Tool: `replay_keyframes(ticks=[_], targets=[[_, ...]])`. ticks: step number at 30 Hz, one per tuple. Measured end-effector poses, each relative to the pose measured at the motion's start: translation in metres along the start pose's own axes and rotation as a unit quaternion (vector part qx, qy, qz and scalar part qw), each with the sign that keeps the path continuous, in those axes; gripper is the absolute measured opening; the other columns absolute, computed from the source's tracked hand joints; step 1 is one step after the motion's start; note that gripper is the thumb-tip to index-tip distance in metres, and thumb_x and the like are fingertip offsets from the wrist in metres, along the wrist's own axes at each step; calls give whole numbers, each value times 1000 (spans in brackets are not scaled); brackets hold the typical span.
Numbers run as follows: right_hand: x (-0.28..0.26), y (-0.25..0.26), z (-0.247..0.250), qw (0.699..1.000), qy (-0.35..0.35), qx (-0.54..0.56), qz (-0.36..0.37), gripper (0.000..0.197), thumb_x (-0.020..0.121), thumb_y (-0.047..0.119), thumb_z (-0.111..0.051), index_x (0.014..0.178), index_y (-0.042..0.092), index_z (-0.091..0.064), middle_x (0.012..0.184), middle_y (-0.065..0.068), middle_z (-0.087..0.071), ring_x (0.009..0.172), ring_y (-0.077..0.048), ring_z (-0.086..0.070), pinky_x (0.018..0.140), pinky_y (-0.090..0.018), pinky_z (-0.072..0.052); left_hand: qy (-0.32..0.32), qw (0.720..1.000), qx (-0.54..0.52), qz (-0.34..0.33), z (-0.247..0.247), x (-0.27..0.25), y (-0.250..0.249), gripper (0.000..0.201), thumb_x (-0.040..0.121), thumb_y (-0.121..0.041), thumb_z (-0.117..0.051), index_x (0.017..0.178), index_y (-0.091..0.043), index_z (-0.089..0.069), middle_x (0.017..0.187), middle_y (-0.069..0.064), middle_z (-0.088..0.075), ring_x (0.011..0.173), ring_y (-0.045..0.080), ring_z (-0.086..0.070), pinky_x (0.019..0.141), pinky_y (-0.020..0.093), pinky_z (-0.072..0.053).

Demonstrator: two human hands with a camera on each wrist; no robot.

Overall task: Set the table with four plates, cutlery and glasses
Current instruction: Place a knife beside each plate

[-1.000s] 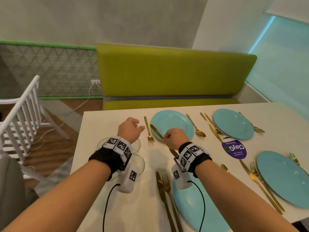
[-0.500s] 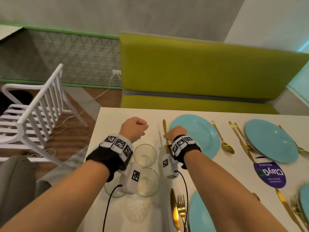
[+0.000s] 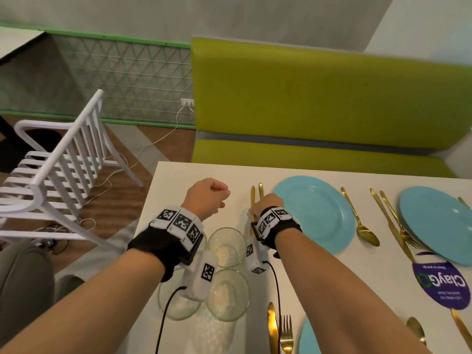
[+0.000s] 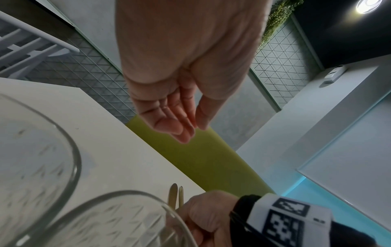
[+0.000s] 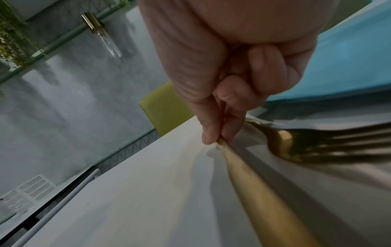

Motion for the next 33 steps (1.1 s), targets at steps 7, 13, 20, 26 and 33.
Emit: replay_keyframes(ticks=[7,13,20,26,33], targets=[[13,5,1,999,-10,36,-12,29,87,21,-64,109,2,-62,114,-10,-67,105,-24,-65,81,-26,-51,-3,1000,-1,1,-1,5,0,4,89,-15,-59,89,-19,-58,86,-2,-61,64,8,-58,56,20,-44],[21,8,4,999,-33,43,-5,25,90,19,-60,109,3,-62,115,-11,-66,106,-25,-64,70,-26,-44,-7,1000,7,5,1,8,3,4,89,-15,-58,89,-19,-57,86,-2,-61,65,8,-58,57,21,-45],[27,2,5,997,-45,63,-10,21,91,17,-59,105,2,-64,112,-13,-67,102,-27,-66,75,-30,-51,-11,1000,9,15,1,10,6,3,89,-15,-58,90,-18,-58,86,-2,-61,65,7,-58,56,20,-45],[25,2,4,996,-52,68,-3,22,91,17,-58,109,4,-62,114,-12,-65,104,-28,-65,79,-32,-52,-12,1000,16,16,-4,7,4,3,90,-16,-58,91,-18,-58,83,-5,-60,64,6,-58,55,18,-44],[19,-4,8,998,-6,69,8,30,81,31,-73,93,5,-63,86,-10,-62,81,-24,-62,66,-28,-47,-23,1000,7,19,-6,2,5,3,90,-15,-58,93,-17,-58,87,-1,-61,64,7,-58,55,19,-44]])
Point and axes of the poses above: each hand's wrist, its own x-axis towards the middle knuckle, its own z-axis out of the back of the hand, y = z × x, the point moved 8 cm from there along x, towards the middle knuckle
